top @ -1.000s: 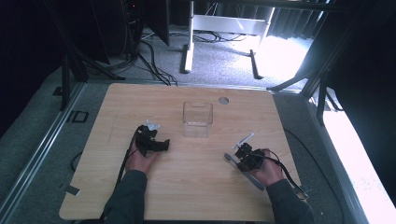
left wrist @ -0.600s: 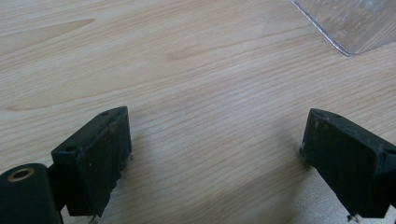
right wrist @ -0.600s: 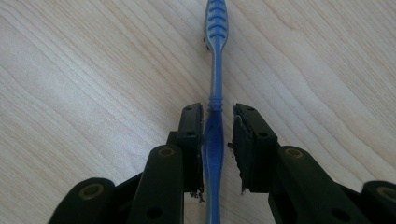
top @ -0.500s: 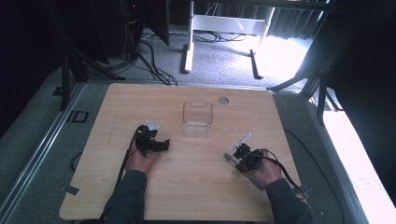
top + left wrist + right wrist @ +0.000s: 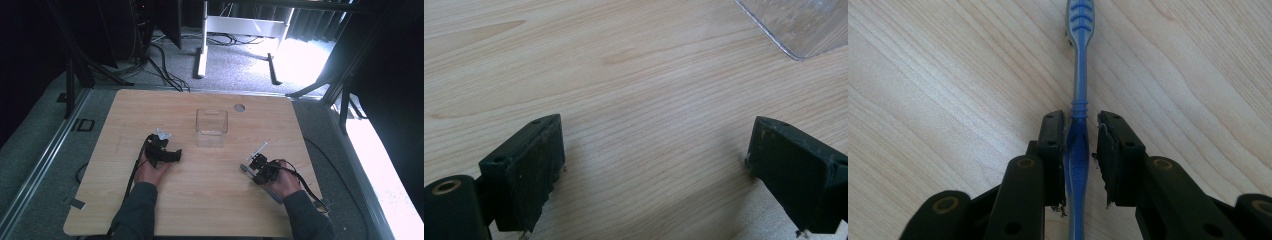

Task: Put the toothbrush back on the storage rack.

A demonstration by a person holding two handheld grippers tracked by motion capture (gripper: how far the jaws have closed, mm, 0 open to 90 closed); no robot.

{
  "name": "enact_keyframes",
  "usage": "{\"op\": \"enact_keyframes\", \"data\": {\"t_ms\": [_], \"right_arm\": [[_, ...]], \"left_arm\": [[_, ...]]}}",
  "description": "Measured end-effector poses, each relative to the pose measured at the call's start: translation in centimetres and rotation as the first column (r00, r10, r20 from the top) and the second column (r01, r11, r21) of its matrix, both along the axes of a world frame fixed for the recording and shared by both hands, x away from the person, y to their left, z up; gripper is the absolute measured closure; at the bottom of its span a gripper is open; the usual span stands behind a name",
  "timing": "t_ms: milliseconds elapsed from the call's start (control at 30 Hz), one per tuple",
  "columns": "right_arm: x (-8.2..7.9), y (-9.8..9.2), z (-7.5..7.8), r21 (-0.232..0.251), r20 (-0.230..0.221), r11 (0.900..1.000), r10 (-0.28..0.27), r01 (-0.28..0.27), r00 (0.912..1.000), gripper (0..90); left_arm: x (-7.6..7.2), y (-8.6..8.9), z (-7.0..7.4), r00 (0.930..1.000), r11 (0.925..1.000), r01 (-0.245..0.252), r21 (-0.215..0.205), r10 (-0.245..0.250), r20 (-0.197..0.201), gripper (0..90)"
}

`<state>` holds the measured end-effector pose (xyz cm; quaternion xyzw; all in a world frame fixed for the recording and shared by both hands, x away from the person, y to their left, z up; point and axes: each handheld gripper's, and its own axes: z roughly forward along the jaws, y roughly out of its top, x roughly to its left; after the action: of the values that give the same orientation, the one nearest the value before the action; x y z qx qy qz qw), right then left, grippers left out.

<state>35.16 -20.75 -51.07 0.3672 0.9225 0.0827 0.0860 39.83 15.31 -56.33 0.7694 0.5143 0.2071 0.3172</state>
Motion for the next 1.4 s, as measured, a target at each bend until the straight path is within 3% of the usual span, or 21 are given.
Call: {"op": "enact_keyframes", "data": {"t_ms": [1400], "right_arm": [[0.8, 0.51, -0.59, -0.04, -0.072, 0.999, -0.006, 0.003, 0.9974, 76.2]], "left_arm": [[0.0, 0.0, 0.0, 1.0, 1.0, 0.0, 0.0, 0.0, 0.0, 8.7]]}}
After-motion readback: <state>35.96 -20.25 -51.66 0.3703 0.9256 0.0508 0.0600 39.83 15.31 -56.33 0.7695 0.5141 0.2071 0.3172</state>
